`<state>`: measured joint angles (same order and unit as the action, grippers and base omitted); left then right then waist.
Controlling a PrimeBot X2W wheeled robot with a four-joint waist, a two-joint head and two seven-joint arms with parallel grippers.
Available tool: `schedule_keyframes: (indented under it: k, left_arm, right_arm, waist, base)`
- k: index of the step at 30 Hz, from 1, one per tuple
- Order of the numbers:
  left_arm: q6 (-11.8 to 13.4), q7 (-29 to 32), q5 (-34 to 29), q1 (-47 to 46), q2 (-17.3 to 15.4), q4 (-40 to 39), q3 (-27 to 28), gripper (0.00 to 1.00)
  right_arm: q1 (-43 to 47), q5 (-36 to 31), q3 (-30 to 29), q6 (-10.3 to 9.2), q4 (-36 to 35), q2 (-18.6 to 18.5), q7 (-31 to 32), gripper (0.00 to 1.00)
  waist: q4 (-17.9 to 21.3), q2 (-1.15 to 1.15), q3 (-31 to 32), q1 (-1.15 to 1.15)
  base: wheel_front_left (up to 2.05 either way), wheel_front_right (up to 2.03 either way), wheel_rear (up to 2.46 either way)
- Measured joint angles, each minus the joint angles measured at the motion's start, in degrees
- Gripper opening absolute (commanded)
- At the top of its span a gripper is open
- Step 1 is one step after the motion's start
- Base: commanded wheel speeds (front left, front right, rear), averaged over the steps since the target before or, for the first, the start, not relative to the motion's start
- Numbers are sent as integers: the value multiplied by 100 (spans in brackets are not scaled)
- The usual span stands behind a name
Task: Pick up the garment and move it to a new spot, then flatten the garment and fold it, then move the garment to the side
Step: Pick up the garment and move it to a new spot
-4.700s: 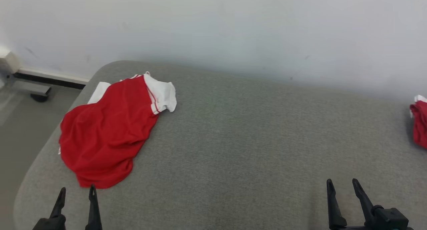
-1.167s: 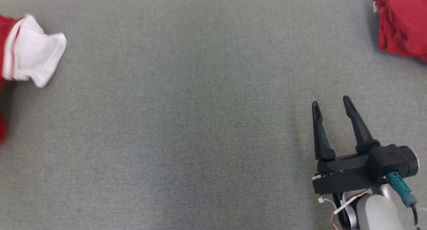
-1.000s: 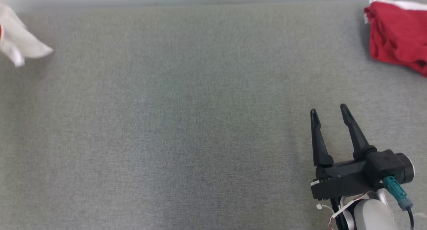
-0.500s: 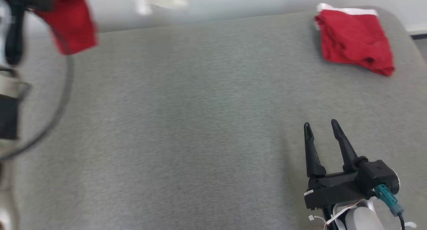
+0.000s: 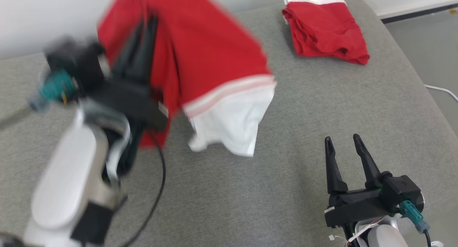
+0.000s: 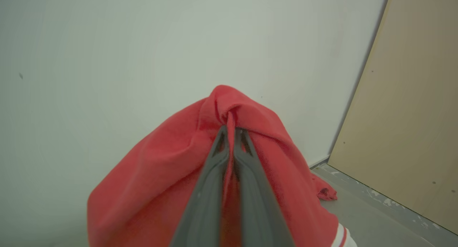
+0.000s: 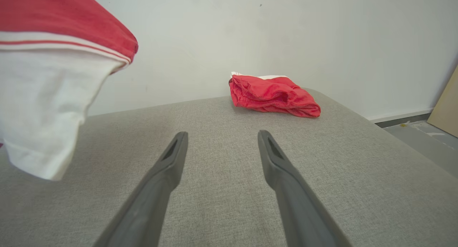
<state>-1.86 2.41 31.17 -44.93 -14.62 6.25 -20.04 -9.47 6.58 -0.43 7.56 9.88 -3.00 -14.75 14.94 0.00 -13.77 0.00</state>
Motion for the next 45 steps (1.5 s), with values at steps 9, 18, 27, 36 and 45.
schedule_keyframes:
  k: [9, 18, 27, 36, 45]
  left_arm:
    - [60, -315, 51, 1510, 68, 1013, -332, 0]
    - [-24, -890, -254, 1576, 320, 1540, -704, 100]
    - [257, -1279, -300, 1463, 20, 588, -289, 100]
    - [886, -1704, -499, 2457, -605, -30, 613, 100]
    - [1170, -1745, -922, 3626, -692, -209, 1059, 100]
  right_arm:
    - [-108, 43, 66, 0, 164, 0, -22, 100]
    - [-218, -74, 21, 0, 193, 3, -24, 100]
    - [-88, -210, -162, 0, 171, 4, -23, 100]
    - [34, -181, -234, 0, 119, 4, -22, 100]
    - [275, -98, -358, 0, 110, 4, -22, 100]
  waist:
    - [155, 0, -99, 0]
    - [-41, 0, -2, 0]
    - [-474, 0, 332, 0]
    - [-938, 0, 689, -1]
    - [-1227, 0, 901, 0]
  base:
    - [0, 0, 0]
    - [0, 0, 0]
    - [0, 0, 0]
    - [0, 0, 0]
    - [0, 0, 0]
